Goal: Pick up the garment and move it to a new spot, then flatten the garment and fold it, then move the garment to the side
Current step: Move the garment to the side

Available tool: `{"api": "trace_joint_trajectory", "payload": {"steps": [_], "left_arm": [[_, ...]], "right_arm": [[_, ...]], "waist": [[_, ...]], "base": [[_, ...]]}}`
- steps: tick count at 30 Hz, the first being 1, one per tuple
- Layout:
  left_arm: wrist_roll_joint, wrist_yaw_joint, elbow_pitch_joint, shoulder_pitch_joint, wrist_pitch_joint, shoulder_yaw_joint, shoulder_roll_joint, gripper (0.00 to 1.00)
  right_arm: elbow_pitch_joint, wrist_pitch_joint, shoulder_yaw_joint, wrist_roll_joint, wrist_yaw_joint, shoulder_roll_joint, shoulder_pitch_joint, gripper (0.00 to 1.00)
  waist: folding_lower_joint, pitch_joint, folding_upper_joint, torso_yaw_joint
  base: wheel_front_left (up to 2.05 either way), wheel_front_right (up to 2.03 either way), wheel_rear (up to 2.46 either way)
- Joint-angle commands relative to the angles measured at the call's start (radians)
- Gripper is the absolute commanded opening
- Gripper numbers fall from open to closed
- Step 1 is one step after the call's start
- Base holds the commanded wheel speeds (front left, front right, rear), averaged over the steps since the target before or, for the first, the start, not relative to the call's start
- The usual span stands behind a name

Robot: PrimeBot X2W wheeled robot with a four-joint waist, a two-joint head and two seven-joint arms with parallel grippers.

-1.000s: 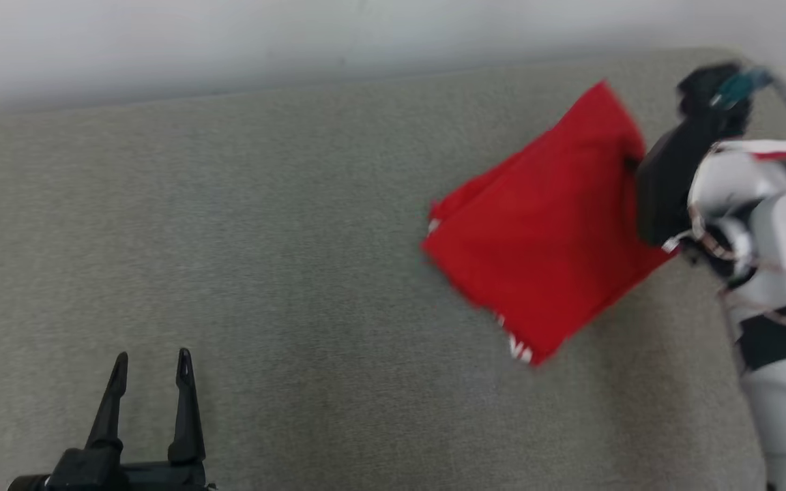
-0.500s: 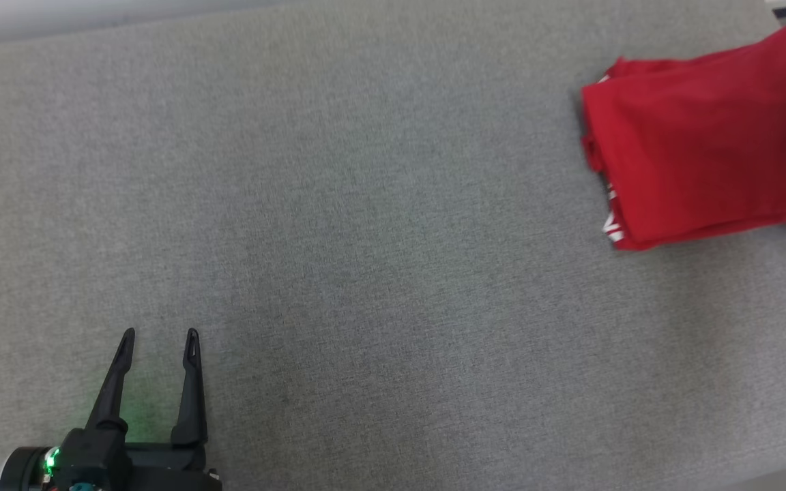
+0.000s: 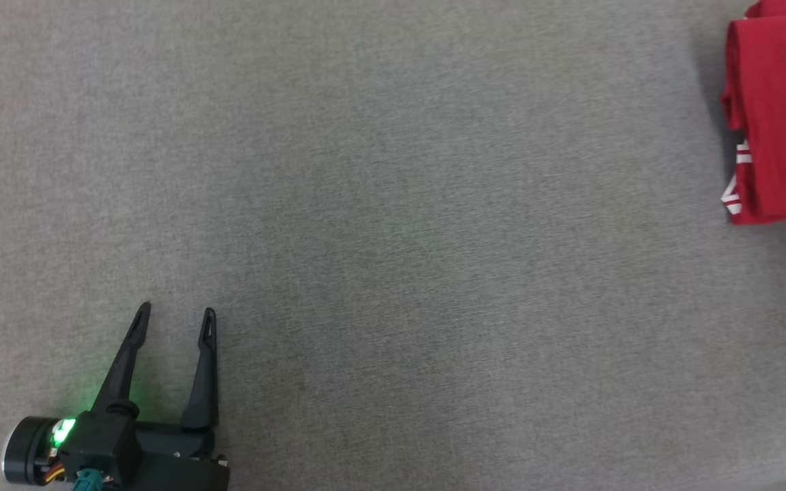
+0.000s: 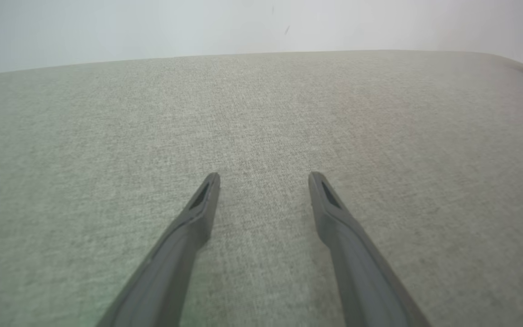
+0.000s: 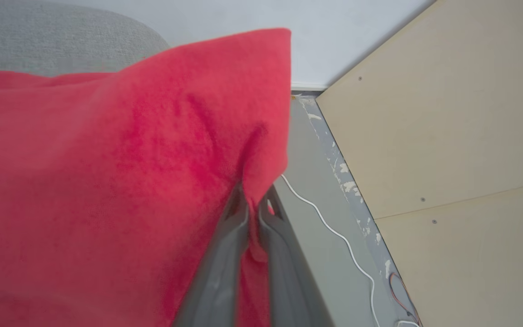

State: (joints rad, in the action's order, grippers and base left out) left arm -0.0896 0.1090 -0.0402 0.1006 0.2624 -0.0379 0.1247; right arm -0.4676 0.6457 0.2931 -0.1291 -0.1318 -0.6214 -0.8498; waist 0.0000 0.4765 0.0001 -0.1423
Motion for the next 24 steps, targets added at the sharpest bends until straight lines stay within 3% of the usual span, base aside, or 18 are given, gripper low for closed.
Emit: {"api": "trace_joint_trajectory", "payload": {"steps": [1, 3, 4, 8, 12, 19, 23, 24], "left_arm": [[0.003, 0.001, 0.003, 0.009, 0.0, -0.001, 0.009, 1.0], [0.005, 0.001, 0.003, 0.011, 0.0, -0.004, 0.012, 1.0], [0.007, -0.002, 0.004, 0.011, 0.001, -0.003, 0.014, 1.0], [-0.012, -0.003, 0.013, 0.022, 0.002, -0.006, -0.001, 1.0], [-0.027, 0.004, 0.035, 0.031, 0.002, -0.029, -0.009, 1.0], [-0.036, 0.011, 0.088, -0.014, 0.003, -0.021, -0.018, 1.0], [-0.084, 0.012, 0.071, -0.049, 0.003, 0.02, -0.048, 1.0], [-0.09, 0.01, 0.062, -0.065, 0.003, 0.035, -0.057, 1.0]], "right_arm": [[-0.006, -0.032, 0.014, -0.007, 0.003, -0.009, 0.015, 0.0], [-0.024, -0.061, 0.015, -0.023, 0.003, -0.018, 0.03, 0.47], [-0.024, -0.087, 0.017, -0.038, 0.003, -0.024, 0.034, 1.0], [-0.049, -0.215, -0.005, -0.066, 0.003, -0.049, 0.057, 1.0], [-0.081, -0.345, -0.025, 0.003, 0.003, -0.048, 0.082, 1.0], [0.021, -0.567, -0.065, 0.168, 0.003, 0.09, 0.218, 1.0], [0.112, -0.648, -0.092, 0.257, 0.003, 0.213, 0.336, 1.0], [0.158, -0.671, -0.108, 0.297, 0.003, 0.273, 0.403, 1.0]], "waist": [[0.0, 0.025, -0.0001, 0.023], [0.0, 0.028, -0.0001, 0.029], [0.0, 0.029, -0.0001, 0.03], [0.0, 0.012, -0.0001, 0.042], [0.0, -0.025, -0.0001, 0.066], [0.0, -0.123, -0.0001, 0.088], [0.0, -0.196, -0.0001, 0.1], [0.0, -0.238, -0.0001, 0.106]], "base": [[0.0, 0.0, 0.0], [0.0, 0.0, 0.0], [0.0, 0.0, 0.0], [0.0, 0.0, 0.0], [0.0, 0.0, 0.0], [0.0, 0.0, 0.0], [0.0, 0.0, 0.0], [0.0, 0.0, 0.0]]}}
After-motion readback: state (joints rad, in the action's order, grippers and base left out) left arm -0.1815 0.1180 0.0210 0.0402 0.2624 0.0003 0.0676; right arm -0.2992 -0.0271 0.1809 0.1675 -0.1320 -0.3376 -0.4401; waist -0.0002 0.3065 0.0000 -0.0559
